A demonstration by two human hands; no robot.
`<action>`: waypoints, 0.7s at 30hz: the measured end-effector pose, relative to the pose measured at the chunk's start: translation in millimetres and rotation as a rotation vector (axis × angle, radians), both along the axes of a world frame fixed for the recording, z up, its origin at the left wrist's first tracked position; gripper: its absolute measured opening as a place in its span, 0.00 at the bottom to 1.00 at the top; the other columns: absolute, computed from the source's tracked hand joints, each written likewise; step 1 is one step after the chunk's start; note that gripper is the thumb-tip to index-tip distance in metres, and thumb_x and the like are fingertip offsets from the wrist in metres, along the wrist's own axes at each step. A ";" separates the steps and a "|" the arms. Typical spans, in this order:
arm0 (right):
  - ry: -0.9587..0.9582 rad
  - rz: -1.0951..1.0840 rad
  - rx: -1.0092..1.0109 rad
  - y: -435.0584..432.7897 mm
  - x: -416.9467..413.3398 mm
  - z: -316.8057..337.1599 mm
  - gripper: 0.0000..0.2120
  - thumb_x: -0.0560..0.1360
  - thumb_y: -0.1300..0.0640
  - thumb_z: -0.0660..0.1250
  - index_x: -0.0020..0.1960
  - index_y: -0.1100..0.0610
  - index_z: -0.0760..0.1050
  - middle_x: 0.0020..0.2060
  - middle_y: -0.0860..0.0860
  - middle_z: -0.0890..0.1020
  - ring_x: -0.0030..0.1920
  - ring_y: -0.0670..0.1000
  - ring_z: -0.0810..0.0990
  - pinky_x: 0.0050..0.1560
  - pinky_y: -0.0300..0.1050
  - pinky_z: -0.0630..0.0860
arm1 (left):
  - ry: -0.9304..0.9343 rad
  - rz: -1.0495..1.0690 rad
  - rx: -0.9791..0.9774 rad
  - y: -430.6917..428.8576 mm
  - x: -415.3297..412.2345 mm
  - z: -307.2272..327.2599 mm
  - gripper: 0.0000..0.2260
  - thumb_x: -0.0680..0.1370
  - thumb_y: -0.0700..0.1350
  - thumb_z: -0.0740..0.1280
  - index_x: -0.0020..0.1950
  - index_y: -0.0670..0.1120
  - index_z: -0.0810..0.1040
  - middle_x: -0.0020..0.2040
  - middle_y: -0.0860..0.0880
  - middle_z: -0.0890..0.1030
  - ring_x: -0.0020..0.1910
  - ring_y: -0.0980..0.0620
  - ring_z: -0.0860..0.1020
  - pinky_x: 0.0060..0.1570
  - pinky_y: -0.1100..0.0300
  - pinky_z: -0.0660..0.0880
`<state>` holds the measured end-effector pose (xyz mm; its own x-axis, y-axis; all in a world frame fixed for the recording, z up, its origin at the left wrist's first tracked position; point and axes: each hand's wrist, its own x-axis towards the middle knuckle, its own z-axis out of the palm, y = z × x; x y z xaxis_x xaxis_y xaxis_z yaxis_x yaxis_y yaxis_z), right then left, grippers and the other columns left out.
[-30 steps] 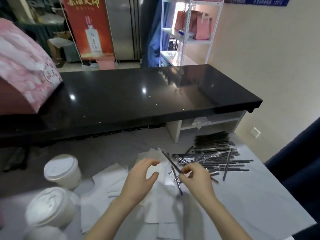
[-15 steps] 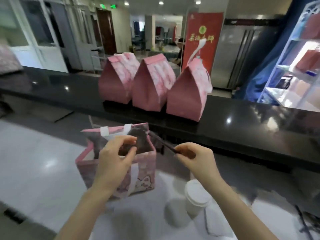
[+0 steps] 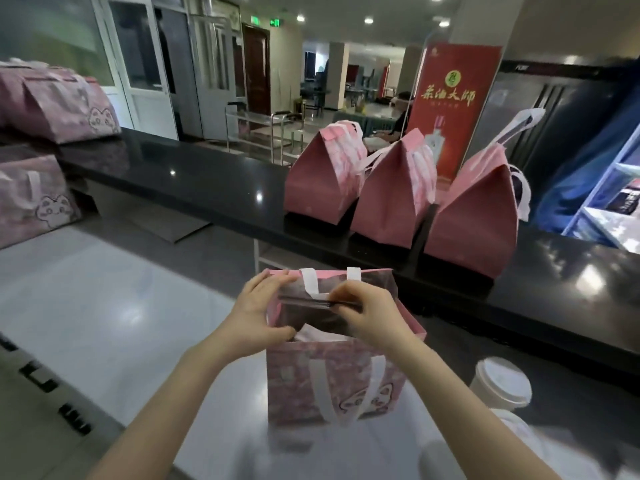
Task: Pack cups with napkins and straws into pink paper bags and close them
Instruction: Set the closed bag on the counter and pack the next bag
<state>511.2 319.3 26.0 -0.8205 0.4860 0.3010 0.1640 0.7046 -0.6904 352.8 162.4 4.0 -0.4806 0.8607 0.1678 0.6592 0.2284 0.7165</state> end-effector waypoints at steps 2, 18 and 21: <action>-0.133 -0.018 0.084 9.2 4.4 -4.8 0.09 0.72 0.64 0.68 0.46 0.50 0.80 0.42 0.41 0.81 0.46 0.40 0.79 0.51 0.36 0.75 | -0.015 -0.041 -0.059 -4.6 -8.2 -1.7 0.39 0.68 0.47 0.71 0.73 0.67 0.56 0.68 0.72 0.52 0.72 0.69 0.41 0.71 0.51 0.57; -0.234 0.026 0.256 39.8 21.2 -12.8 0.32 0.70 0.59 0.70 0.70 0.44 0.66 0.69 0.41 0.69 0.70 0.41 0.65 0.67 0.32 0.60 | 0.011 -0.024 -0.042 4.6 -10.0 -13.9 0.38 0.68 0.59 0.73 0.67 0.78 0.52 0.61 0.85 0.43 0.67 0.76 0.42 0.73 0.47 0.56; -0.139 0.038 0.285 50.8 24.6 -10.1 0.32 0.69 0.58 0.70 0.71 0.47 0.66 0.68 0.44 0.71 0.70 0.42 0.64 0.65 0.26 0.55 | 0.026 -0.039 -0.113 2.1 -6.6 -10.0 0.51 0.54 0.72 0.75 0.69 0.77 0.48 0.63 0.83 0.40 0.63 0.81 0.34 0.71 0.48 0.56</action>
<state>535.7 370.1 15.9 -0.8792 0.3668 0.3041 0.2134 0.8738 -0.4371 346.2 164.5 -6.0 -0.4429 0.8930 0.0802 0.6872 0.2806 0.6701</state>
